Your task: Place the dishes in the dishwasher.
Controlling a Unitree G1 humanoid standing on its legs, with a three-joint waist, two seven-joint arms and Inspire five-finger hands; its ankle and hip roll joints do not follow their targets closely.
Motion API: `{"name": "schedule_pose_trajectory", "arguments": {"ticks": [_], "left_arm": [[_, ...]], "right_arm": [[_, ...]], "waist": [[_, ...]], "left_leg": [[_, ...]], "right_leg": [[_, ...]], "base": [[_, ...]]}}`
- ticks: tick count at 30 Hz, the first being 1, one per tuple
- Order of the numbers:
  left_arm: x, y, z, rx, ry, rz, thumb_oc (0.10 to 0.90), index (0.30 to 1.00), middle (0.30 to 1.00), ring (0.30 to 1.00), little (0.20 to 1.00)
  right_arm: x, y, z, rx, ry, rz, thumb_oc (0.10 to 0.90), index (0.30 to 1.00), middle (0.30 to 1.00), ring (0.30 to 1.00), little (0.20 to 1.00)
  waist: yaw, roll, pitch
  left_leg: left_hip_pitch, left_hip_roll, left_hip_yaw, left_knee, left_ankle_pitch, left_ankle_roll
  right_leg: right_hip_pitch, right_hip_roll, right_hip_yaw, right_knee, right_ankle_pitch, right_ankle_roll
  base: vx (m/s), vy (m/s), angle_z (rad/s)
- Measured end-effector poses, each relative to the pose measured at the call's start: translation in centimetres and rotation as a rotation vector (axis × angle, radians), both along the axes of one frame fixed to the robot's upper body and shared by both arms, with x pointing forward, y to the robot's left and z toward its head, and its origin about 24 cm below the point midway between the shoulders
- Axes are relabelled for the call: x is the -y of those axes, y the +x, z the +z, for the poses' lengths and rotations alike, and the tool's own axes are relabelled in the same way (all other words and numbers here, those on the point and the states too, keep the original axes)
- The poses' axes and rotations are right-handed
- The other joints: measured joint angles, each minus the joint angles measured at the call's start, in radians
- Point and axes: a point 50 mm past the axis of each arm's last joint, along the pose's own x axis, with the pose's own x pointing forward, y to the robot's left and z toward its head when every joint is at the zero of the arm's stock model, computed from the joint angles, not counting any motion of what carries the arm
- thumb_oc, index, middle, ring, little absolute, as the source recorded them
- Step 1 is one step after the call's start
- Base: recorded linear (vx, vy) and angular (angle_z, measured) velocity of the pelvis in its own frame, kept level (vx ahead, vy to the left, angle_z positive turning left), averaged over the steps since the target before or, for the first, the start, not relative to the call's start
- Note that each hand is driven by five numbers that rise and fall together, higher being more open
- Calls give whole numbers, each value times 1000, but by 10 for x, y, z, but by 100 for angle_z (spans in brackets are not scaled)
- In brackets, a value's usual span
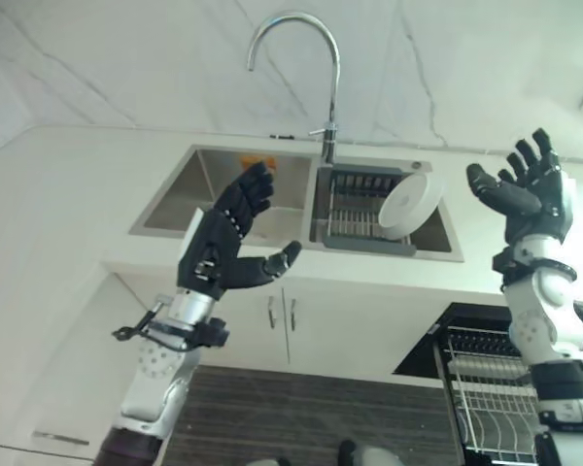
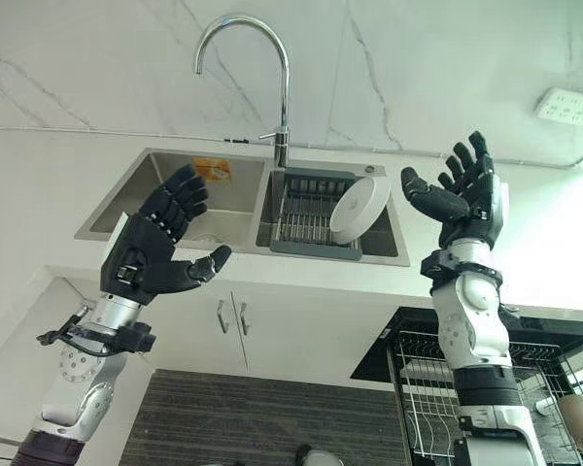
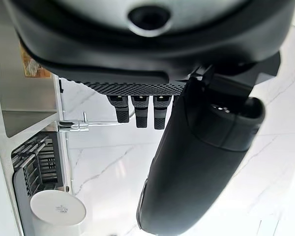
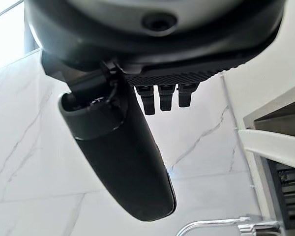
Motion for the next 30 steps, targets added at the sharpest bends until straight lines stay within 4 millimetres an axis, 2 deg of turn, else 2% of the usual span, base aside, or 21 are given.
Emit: {"name": "schedule_pose_trajectory", "arguments": {"ticks": [4, 13, 18, 22, 30], "left_arm": [[1, 0, 0, -5, 8, -15, 800, 900, 900, 900, 900], [1, 1, -2, -21, 16, -19, 800, 900, 900, 900, 900], [-1, 2, -6, -42, 21, -11, 800, 900, 900, 900, 900], [3, 5, -7, -54, 6, -47, 800, 900, 900, 900, 900], [2, 6, -6, -58, 32, -61, 800, 900, 900, 900, 900]], "right_arm": [[8, 2, -15, -63, 47, -27, 800, 900, 900, 900, 900], [9, 9, -24, -125, 106, -2, 800, 900, 900, 900, 900], [15, 17, -38, -191, 264, 47, 800, 900, 900, 900, 900], [15, 20, -44, -235, 289, 84, 800, 900, 900, 900, 900], [16, 23, -43, -255, 289, 95, 800, 900, 900, 900, 900]], "waist": [[13, 1, 0], [12, 6, 0], [15, 29, 1], [30, 38, 1], [40, 38, 1]], "left_leg": [[0, 0, 0, 0, 0, 0], [4, 0, 0, -2, 1, 0], [11, 0, -1, -7, 3, 0], [18, 0, -2, -16, 6, -1], [29, 0, -5, -22, 7, -1]], "right_leg": [[0, 0, -1, -2, 0, 0], [2, 0, -1, -3, 0, 0], [9, 0, -3, -6, 0, 0], [16, 0, -5, -10, 0, -1], [28, 0, -7, -18, -1, -1]], "base": [[0, 0, 0], [0, 0, 0], [0, 0, 0], [0, 0, 0], [0, 0, 0]]}}
